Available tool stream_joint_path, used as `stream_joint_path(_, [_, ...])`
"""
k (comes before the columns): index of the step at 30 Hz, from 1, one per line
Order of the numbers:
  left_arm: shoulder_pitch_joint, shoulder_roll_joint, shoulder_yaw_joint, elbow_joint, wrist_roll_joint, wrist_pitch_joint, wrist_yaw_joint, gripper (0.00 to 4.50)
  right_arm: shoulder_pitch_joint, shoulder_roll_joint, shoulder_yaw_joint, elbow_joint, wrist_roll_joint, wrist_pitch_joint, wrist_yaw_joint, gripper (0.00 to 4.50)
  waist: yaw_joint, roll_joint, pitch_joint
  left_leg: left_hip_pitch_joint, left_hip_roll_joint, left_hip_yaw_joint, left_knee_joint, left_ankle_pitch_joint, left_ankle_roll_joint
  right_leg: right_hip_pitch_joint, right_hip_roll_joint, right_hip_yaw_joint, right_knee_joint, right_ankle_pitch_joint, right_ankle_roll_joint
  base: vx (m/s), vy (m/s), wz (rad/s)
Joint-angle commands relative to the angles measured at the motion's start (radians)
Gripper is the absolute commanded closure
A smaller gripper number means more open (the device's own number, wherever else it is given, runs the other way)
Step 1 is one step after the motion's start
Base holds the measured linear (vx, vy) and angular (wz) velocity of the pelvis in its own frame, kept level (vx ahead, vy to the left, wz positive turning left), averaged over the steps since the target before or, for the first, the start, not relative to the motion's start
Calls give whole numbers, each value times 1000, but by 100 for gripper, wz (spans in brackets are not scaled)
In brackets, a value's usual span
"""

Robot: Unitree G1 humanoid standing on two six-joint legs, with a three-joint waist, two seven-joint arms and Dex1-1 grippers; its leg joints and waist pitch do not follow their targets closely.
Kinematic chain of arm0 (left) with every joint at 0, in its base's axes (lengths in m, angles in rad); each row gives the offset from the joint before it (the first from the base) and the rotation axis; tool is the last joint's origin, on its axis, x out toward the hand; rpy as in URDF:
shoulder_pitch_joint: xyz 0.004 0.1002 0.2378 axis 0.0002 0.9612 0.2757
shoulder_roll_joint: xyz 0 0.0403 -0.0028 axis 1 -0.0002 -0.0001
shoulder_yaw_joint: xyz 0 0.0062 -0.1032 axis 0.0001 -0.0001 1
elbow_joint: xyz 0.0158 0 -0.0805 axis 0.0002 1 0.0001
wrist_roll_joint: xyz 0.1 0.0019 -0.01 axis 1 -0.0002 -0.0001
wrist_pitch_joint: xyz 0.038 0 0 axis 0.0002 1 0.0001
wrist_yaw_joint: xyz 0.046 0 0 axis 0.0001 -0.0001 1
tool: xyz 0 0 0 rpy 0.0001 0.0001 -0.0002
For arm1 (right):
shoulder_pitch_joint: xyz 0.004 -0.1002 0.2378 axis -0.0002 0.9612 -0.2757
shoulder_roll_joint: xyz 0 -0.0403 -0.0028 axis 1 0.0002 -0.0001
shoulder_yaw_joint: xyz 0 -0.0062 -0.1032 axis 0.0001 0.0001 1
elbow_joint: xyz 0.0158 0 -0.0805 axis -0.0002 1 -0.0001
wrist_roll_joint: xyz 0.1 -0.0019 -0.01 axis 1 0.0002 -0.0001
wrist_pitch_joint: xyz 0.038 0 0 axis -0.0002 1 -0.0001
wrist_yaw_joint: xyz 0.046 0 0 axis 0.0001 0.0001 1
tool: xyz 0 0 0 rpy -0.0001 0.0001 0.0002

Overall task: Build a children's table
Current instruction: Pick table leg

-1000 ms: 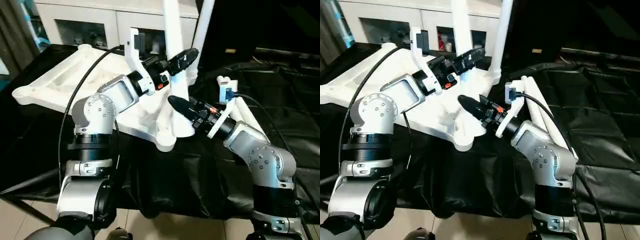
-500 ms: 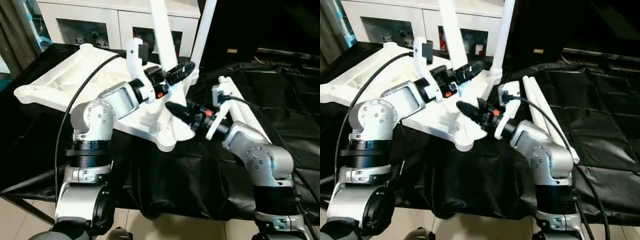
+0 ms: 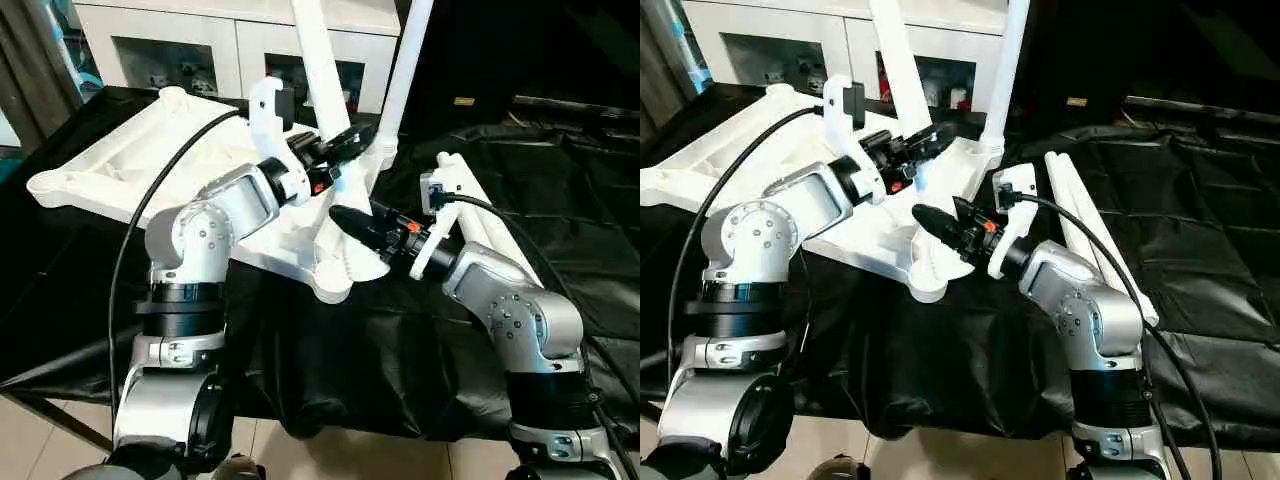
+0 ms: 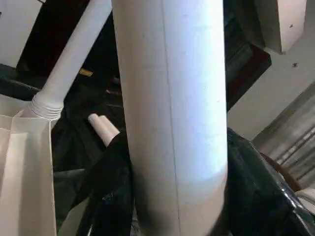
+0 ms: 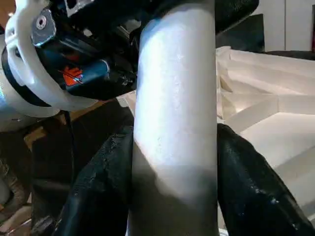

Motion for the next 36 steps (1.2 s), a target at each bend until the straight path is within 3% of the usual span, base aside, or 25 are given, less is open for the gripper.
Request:
stream_joint_path(1, [5,-4,-6,-12,-6,13,8,221,-16,-10,6,-2,5,-16,-2,259,-2,-7,-80,14,22,-17,-58,-88,5,53,-79,53,-80,-55,-140,0,0,0])
stream_joint_path(6, [4,-2,-9,-13,-18,14,-12,255,-29,-11,15,3,-11,-55,4,259,-4,-6,-80,12,22,-17,-57,-82,3,53,-78,53,-79,-42,-142,0,0,0])
stream_joint_path(7, [3,16,-29,-9,-17,2,-63,257,-38,-10,5,15,9,-51,19,224,-4,3,-82,13,21,-18,-56,-86,4,52,-78,53,-79,-42,-142,0,0,0])
stream_joint_path(8, [2,24,-36,-7,-18,-1,-80,259,-41,-11,2,19,19,-41,24,189,-5,0,-81,13,21,-18,-57,-88,5,52,-77,53,-81,-43,-141,0,0,0])
stream_joint_path(11, [-8,86,-89,-2,-27,-5,-229,259,-50,-67,4,20,47,0,92,183,-4,2,-86,14,21,-18,-56,-68,10,54,-74,52,-73,-5,-146,0,0,0])
stream_joint_path(12, [-12,107,-108,2,-24,-8,-274,261,-54,-87,4,22,51,9,110,156,-3,2,-87,14,22,-18,-54,-55,13,54,-73,52,-70,20,-150,0,0,0])
stream_joint_path(14, [-21,160,-150,6,-28,-6,-383,262,-58,-151,11,19,74,47,179,145,-2,1,-87,12,19,-16,-51,-39,24,54,-70,52,-65,66,-165,0,0,0])
stream_joint_path(18, [-52,216,-188,29,-36,0,-503,262,-55,-255,29,1,132,133,313,145,1,-2,-86,12,20,-15,-51,-56,30,58,-73,51,-66,46,-173,0,0,0])
stream_joint_path(22, [-81,221,-176,46,-65,4,-554,262,-51,-303,62,-10,155,169,370,145,1,-5,-85,10,22,-15,-49,-66,21,58,-78,50,-67,17,-187,0,0,0])
stream_joint_path(25, [-91,214,-169,30,-95,14,-578,262,-50,-299,81,-15,170,181,379,145,1,-16,-85,6,21,-14,-47,-54,29,59,-79,50,-66,13,-197,0,0,0])
stream_joint_path(29, [-89,210,-175,17,-108,17,-601,262,-54,-288,99,-10,172,181,378,145,2,-11,-86,8,23,-14,-46,-43,34,55,-79,50,-63,14,-204,0,0,0])
stream_joint_path(31, [-75,210,-195,4,-99,13,-621,262,-62,-273,98,1,174,181,377,173,2,-17,-86,8,23,-13,-46,-43,35,55,-80,50,-64,15,-204,0,0,0])
stream_joint_path(36, [-64,217,-204,-9,-107,14,-638,262,-73,-270,96,13,172,172,373,213,3,-17,-86,8,24,-13,-47,-44,31,54,-80,50,-64,2,-191,0,0,0])
